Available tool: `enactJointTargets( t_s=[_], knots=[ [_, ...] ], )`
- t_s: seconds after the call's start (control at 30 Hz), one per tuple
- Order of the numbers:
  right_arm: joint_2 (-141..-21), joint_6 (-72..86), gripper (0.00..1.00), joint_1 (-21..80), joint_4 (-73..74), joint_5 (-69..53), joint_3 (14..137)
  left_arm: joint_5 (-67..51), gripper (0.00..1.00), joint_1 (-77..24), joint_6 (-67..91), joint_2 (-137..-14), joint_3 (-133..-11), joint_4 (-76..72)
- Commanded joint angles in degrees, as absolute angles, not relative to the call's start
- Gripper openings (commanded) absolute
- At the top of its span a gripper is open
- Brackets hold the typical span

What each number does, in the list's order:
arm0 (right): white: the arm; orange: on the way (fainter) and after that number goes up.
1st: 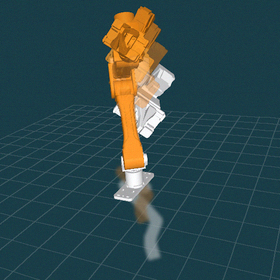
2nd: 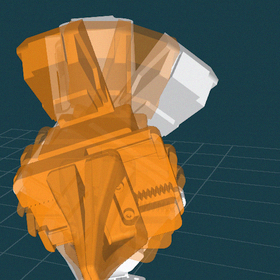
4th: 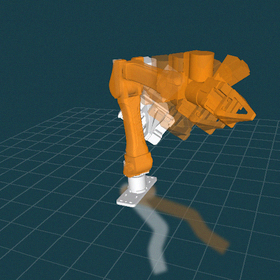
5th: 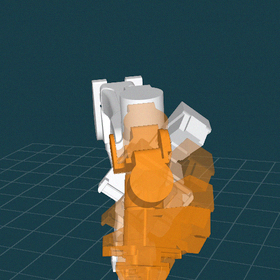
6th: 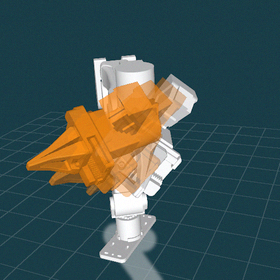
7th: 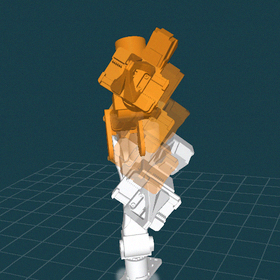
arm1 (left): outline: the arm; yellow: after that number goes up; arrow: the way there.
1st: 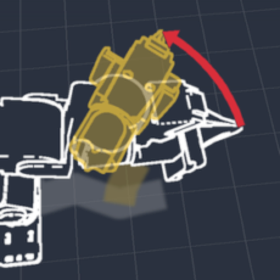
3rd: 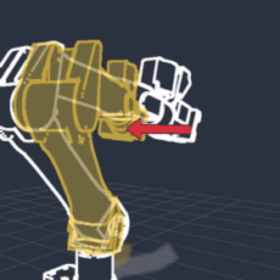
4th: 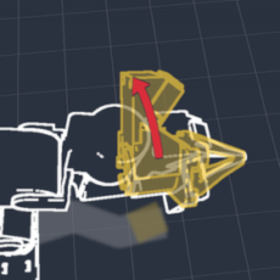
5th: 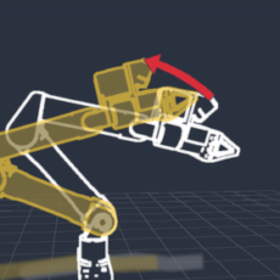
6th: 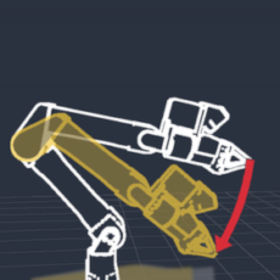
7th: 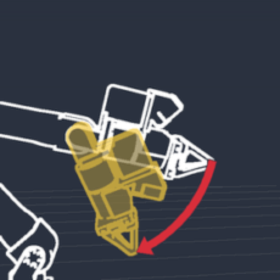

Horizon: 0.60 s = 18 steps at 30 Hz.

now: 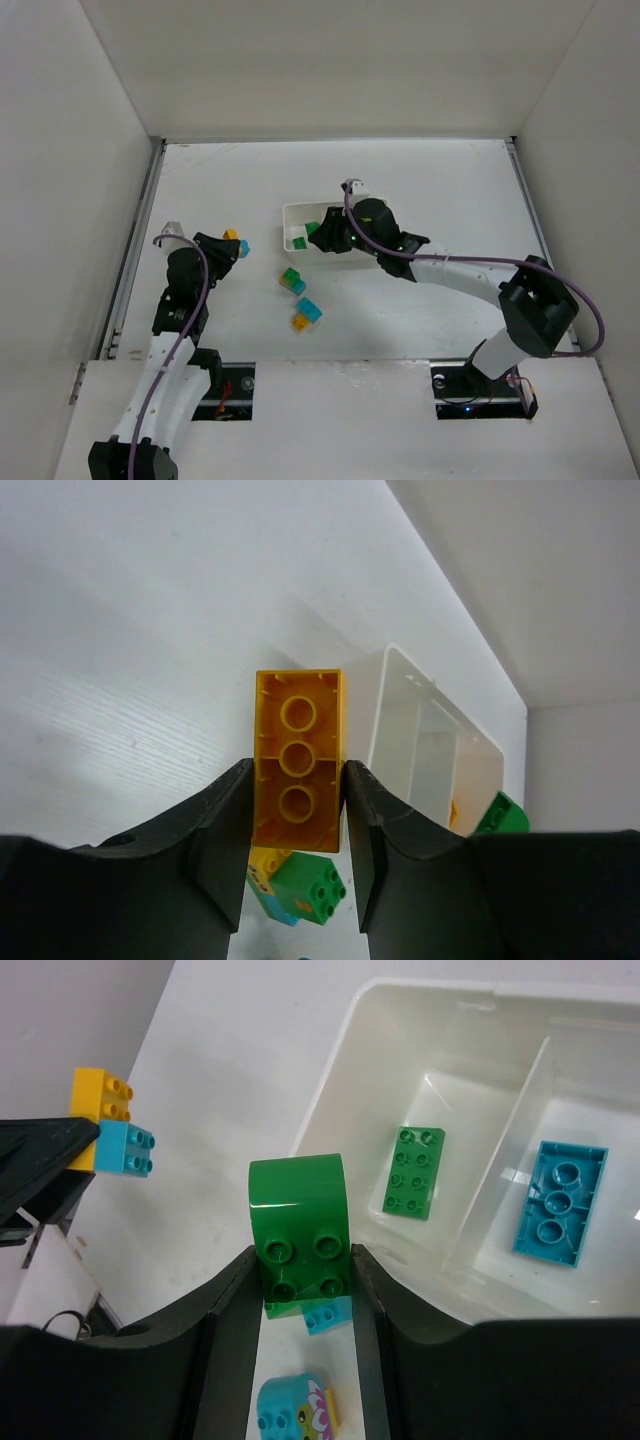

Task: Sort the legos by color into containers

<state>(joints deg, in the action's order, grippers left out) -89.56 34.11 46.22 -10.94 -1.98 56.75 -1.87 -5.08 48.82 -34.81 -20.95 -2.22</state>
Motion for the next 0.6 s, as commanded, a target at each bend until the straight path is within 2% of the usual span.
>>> enactJointTargets(
  t_s=[0.0,0.2,0.57],
  knots=[
    [-88.2,30.4,0.29,46.9,-14.9,-1.1,58.8,0.3,0.19,-3.6,47.3,-34.8,-22.2,-0.1],
    [-87.5,30.1,0.29,47.9,-15.4,-0.6,58.1,3.3,0.19,-2.9,44.7,-31.7,-23.2,4.1],
    [-88.7,29.6,0.3,49.0,-14.6,2.1,59.0,3.2,0.19,-4.2,45.4,-28.1,-23.0,3.3]
  ],
)
